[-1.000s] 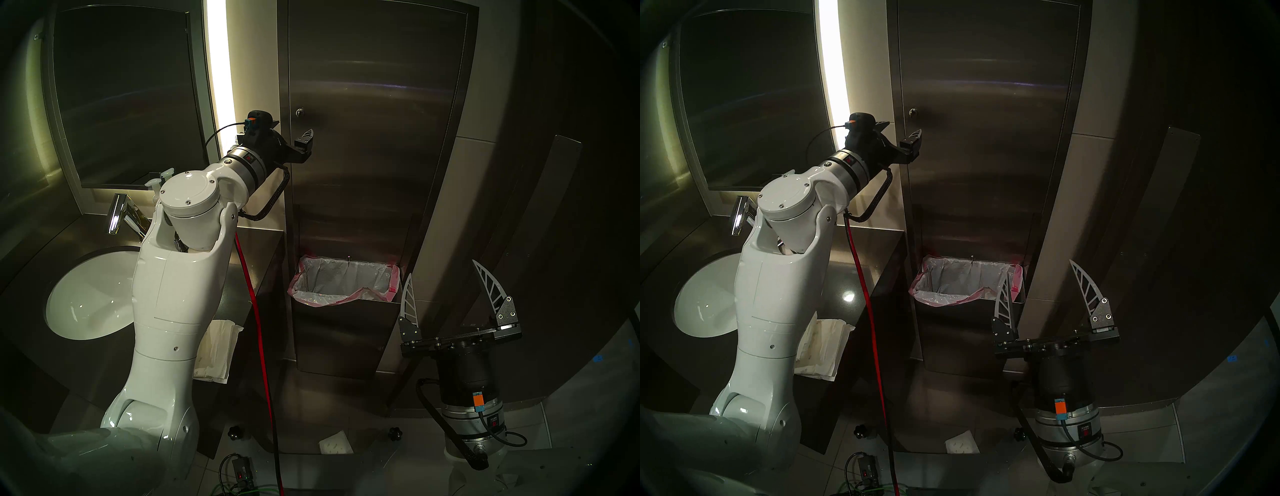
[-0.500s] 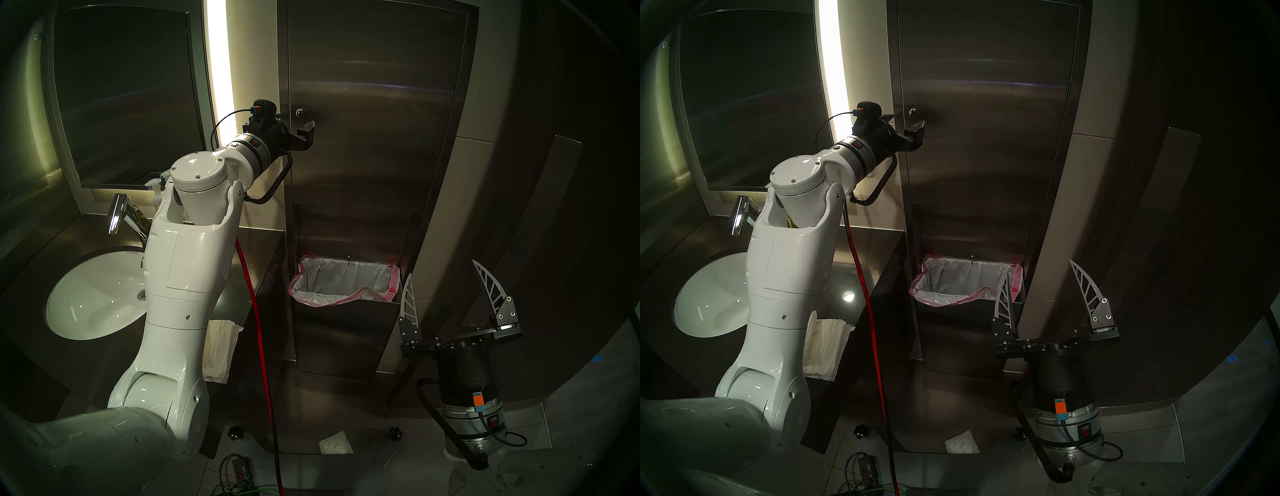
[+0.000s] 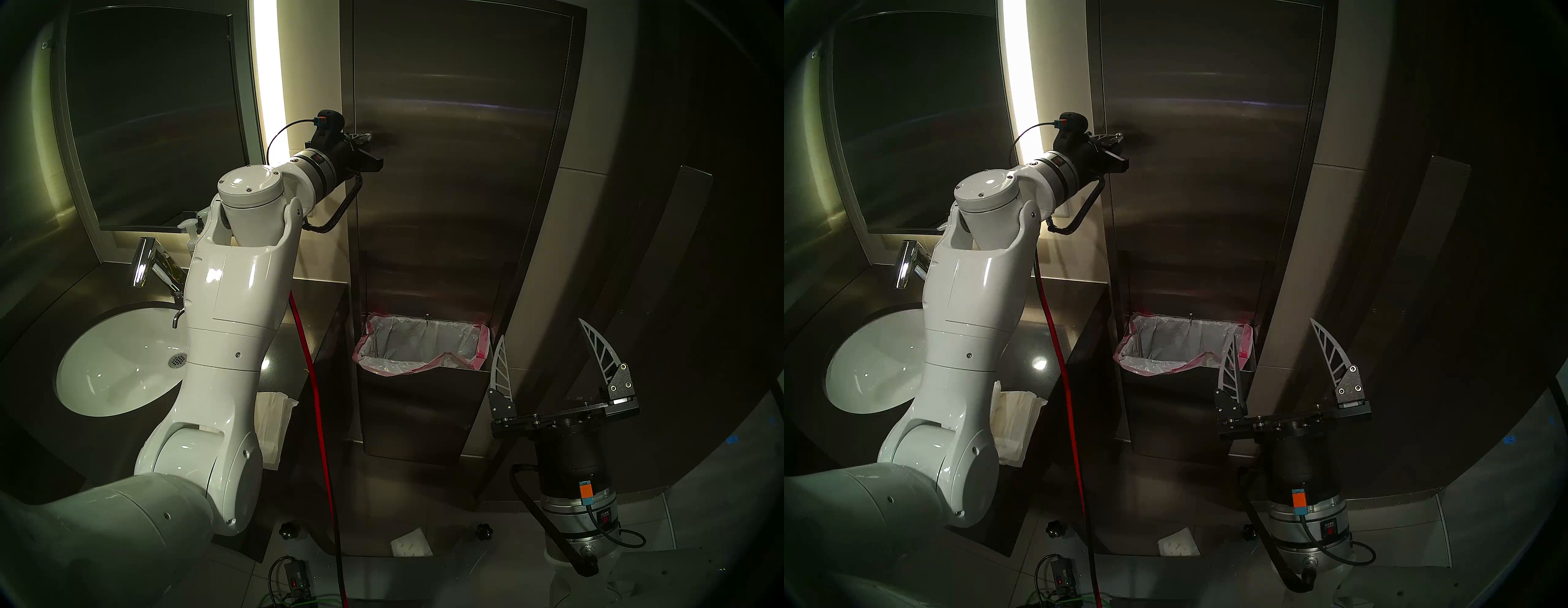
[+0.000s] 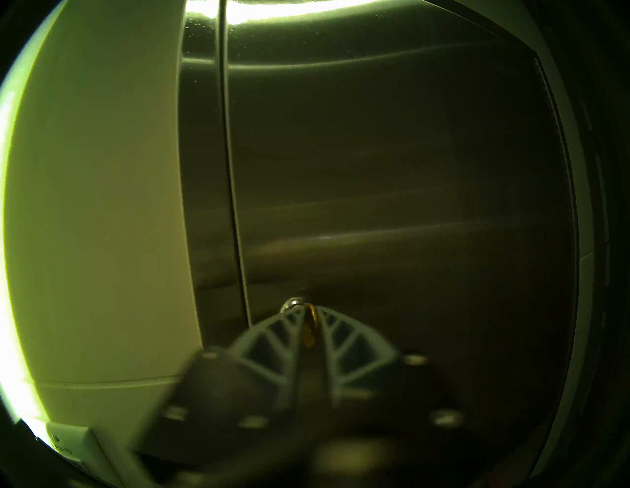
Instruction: Twist key and close towel dispenser
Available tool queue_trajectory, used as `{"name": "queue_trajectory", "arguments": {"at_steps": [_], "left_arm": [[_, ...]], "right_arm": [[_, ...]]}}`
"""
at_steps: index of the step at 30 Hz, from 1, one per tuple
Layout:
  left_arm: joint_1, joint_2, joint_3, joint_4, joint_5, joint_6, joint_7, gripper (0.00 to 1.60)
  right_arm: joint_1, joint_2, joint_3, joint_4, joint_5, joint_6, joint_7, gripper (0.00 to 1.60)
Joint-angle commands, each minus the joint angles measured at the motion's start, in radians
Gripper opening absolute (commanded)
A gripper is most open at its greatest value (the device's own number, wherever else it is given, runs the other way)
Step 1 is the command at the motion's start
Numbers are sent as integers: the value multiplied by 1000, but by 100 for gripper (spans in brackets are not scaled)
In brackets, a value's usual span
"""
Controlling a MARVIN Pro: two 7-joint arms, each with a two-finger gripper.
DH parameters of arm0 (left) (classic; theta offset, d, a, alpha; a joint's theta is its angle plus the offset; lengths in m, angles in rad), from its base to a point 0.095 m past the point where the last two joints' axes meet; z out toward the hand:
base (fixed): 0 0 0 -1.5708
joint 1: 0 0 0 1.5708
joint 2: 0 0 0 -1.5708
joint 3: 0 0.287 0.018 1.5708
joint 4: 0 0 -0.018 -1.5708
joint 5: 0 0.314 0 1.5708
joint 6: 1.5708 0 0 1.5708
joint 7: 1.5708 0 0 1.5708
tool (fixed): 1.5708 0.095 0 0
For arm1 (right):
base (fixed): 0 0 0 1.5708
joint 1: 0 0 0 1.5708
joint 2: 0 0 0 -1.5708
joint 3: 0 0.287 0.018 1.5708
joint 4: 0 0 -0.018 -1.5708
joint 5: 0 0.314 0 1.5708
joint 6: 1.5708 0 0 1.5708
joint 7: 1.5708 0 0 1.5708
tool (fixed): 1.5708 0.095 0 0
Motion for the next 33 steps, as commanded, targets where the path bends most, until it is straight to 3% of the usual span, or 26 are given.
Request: {"name": "queue_trajectory", "arguments": {"at_steps": [1,6,14,16,17,21,23,24,27,28,33], "left_arm": [[-57,-2,9,-7,-2,-2,-15,0],[-56,1,9,-9,-6,28,-25,0],[-54,-68,-69,-27,-120,140,-46,0],[-64,-107,-120,-27,-183,203,-49,0],[-64,-107,-120,-27,-183,203,-49,0],[-90,-162,-226,3,-312,297,-37,0],[-95,-187,-255,10,-329,318,-31,0],[-99,-172,-258,19,-356,329,-28,0],[-122,-217,-332,60,-439,396,14,0],[-131,-241,-368,69,-451,416,19,0],[-163,-269,-425,90,-506,470,85,0]], "right_arm": [[1,0,-1,-10,-10,-4,-4,160],[1,0,-1,-10,-10,-4,-5,160],[2,0,-2,-10,-9,-3,-5,160],[2,0,-2,-10,-8,-3,-5,160],[2,0,-2,-10,-8,-3,-5,160],[3,0,-2,-10,-6,-3,-4,160],[3,0,-3,-10,-6,-3,-4,160],[3,1,-3,-10,-6,-3,-4,160],[4,1,-3,-10,-7,-3,-4,160],[4,1,-3,-10,-7,-3,-4,160],[4,1,-4,-10,-8,-3,-5,160]]}}
